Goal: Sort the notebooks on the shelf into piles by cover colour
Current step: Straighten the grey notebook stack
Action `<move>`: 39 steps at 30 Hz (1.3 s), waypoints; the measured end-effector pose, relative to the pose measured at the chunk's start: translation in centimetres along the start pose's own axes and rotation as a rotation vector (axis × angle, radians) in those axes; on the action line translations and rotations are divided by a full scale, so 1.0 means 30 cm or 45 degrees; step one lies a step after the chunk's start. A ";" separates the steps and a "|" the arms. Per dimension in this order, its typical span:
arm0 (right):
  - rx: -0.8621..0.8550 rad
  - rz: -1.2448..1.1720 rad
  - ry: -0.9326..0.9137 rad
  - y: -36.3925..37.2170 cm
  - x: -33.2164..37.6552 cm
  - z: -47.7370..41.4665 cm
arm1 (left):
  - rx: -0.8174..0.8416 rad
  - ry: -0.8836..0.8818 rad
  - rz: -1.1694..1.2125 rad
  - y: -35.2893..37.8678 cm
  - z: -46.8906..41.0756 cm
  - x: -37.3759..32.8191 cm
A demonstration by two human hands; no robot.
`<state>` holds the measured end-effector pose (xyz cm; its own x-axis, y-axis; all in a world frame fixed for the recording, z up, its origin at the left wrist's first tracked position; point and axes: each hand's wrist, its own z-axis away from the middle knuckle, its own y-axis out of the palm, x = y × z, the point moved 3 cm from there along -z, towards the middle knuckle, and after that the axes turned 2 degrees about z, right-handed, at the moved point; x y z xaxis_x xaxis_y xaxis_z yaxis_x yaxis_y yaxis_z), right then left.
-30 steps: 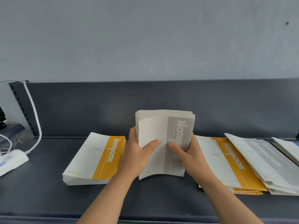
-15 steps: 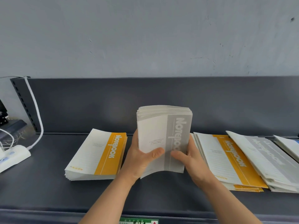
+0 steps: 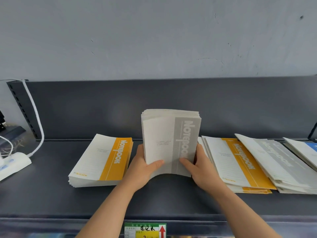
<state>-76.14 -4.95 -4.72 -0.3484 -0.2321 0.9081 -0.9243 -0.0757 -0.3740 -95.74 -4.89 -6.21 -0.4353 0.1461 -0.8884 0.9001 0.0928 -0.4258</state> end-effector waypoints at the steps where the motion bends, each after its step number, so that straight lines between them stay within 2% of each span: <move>1: -0.025 0.002 0.015 -0.007 0.001 -0.011 | -0.027 -0.018 -0.014 -0.009 -0.013 -0.009; 8: 0.048 0.003 0.264 0.009 0.024 -0.079 | -0.037 -0.447 0.072 -0.056 -0.033 -0.031; 13: 0.111 0.143 0.478 0.044 -0.029 -0.094 | -0.041 -0.635 -0.091 -0.049 -0.018 -0.032; 18: 0.136 0.275 0.524 0.057 -0.014 -0.103 | -0.028 -0.636 -0.324 -0.053 -0.049 -0.050; 23: 0.154 0.333 0.588 0.078 -0.036 -0.122 | 0.046 -0.645 -0.437 -0.064 -0.059 -0.052; 26: 0.169 0.474 0.618 0.076 -0.042 -0.131 | 0.076 -0.598 -0.518 -0.072 -0.058 -0.049; 33: 0.124 0.213 0.554 0.075 -0.005 -0.123 | 0.001 -0.510 -0.227 -0.063 -0.059 -0.030; 39: 0.118 0.142 0.550 0.098 -0.013 -0.111 | -0.057 -0.459 -0.314 -0.039 -0.049 -0.026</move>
<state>-79.25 -1.85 -5.53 -0.4963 0.1807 0.8492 -0.8665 -0.1642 -0.4715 -96.49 -3.65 -4.77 -0.5948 -0.2381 -0.7678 0.7651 0.1254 -0.6316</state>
